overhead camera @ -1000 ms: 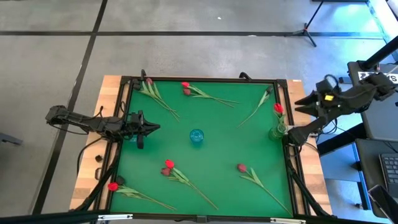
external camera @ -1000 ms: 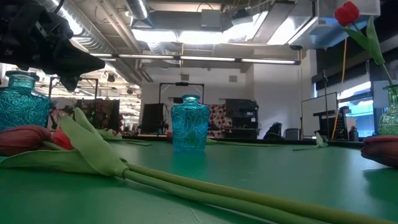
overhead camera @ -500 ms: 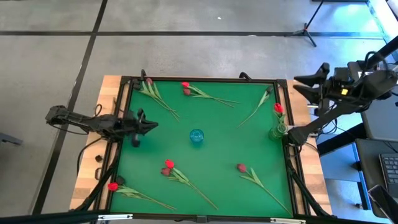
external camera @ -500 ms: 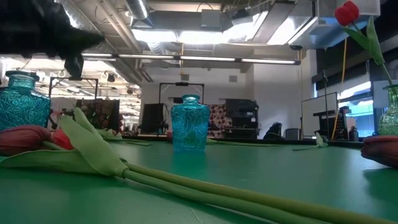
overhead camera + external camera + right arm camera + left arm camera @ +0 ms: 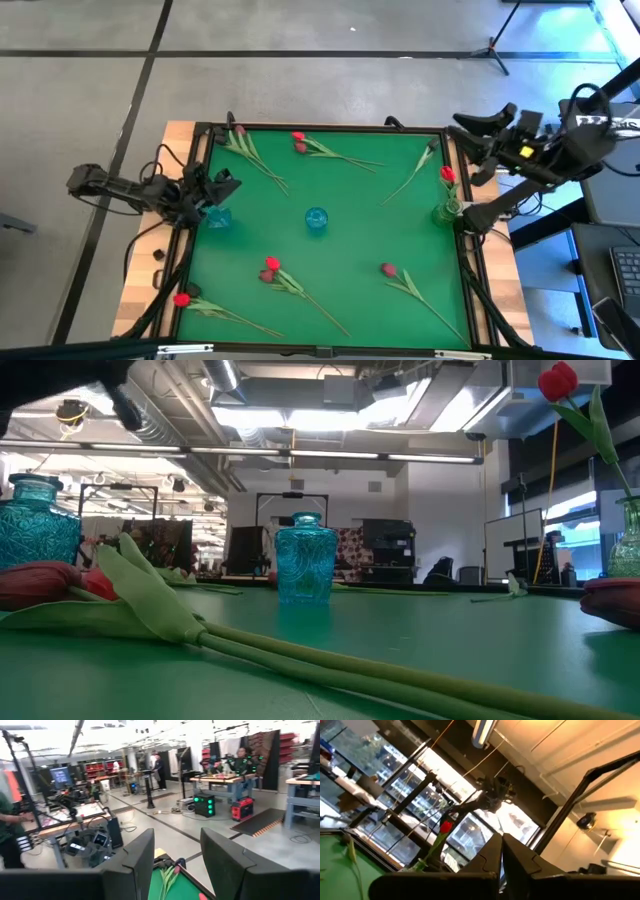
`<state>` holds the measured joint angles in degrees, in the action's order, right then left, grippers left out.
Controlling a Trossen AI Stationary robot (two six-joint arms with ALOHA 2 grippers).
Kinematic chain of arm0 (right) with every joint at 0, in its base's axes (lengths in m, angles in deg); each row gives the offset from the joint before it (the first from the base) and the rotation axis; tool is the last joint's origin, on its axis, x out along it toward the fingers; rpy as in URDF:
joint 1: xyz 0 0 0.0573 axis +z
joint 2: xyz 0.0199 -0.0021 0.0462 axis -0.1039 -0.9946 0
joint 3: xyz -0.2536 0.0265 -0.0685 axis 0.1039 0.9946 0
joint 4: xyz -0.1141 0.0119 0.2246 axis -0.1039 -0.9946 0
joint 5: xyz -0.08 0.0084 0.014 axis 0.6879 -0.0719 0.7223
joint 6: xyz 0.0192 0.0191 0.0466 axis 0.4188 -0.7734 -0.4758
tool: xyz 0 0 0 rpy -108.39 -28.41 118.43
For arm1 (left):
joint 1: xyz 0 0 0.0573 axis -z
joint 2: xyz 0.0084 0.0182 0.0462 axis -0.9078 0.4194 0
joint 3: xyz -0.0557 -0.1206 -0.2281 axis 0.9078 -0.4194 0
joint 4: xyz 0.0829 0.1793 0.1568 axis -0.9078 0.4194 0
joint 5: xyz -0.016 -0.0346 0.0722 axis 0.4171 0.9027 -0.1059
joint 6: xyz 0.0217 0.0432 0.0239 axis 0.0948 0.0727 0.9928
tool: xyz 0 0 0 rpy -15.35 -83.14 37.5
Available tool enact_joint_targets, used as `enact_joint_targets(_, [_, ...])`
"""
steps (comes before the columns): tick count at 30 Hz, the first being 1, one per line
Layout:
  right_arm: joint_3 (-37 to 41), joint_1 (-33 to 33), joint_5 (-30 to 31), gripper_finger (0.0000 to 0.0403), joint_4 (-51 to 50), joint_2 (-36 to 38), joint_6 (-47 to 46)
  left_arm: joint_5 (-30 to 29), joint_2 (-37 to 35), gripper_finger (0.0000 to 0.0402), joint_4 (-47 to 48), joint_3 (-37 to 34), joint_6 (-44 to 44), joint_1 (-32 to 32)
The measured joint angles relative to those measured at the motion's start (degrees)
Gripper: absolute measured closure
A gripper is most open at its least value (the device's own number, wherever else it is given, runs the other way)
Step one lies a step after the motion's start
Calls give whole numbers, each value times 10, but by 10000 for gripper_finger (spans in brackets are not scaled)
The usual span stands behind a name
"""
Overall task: Sort flowers into vase by color
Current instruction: Put the pink flower into the green flower vase
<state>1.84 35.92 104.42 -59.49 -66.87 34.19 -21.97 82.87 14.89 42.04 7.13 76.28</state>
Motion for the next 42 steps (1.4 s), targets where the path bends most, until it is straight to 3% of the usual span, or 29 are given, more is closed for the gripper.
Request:
enact_joint_targets(5, [0,0,35,242,12,-22,-4,8,133,390,5,84,13,13])
enact_joint_targets(9, [0,0,36,242,11,-39,-4,13,210,390,29,125,-25,21])
enact_joint_targets(17, [0,-6,41,220,6,-59,0,15,246,390,51,177,-44,21])
enact_joint_targets(21, [0,-30,37,182,5,-58,1,8,253,393,182,237,-52,23])
enact_joint_targets(26, [0,-60,-13,132,-8,-48,6,-17,319,399,371,349,-88,43])
enact_joint_targets(33, [0,-84,-81,90,-39,-39,31,-21,395,398,554,416,-314,87])
enact_joint_targets(42, [0,-83,-95,81,-164,-37,32,-21,486,341,564,416,-588,159])
